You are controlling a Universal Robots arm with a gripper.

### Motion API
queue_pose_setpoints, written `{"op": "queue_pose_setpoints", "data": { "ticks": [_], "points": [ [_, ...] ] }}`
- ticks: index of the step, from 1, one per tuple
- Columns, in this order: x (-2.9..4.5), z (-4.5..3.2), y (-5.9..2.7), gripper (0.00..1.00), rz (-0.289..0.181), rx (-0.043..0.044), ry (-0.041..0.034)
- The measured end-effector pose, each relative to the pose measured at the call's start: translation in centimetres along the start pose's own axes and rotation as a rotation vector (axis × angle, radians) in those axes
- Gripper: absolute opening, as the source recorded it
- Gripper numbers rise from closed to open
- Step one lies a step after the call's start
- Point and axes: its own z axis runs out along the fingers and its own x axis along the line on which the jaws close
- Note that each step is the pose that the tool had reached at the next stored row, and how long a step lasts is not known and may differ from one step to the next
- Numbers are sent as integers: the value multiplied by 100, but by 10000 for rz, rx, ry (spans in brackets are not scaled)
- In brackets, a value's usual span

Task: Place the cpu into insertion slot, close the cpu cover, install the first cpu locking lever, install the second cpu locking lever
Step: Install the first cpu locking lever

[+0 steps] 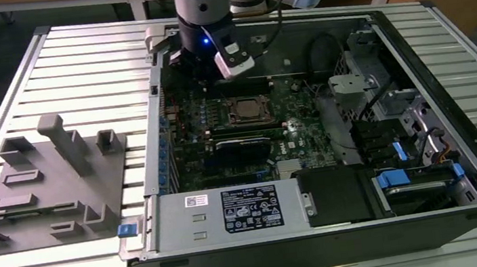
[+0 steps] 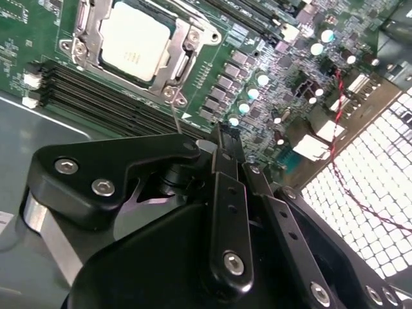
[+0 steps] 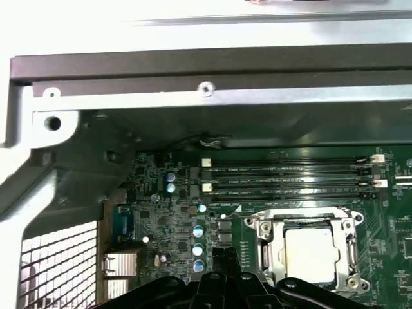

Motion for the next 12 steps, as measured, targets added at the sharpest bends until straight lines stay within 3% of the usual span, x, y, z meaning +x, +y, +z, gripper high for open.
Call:
{"op": "queue_pose_setpoints", "data": {
  "ticks": [2, 4, 7, 12],
  "points": [
    [14, -1, -6, 11, -2, -49, 0],
    [21, -2, -13, 11, 0, -322, 11],
    [29, -3, -22, 11, 3, -595, 24],
    [59, 2, -26, 11, 3, -688, 26]
  ]
}}
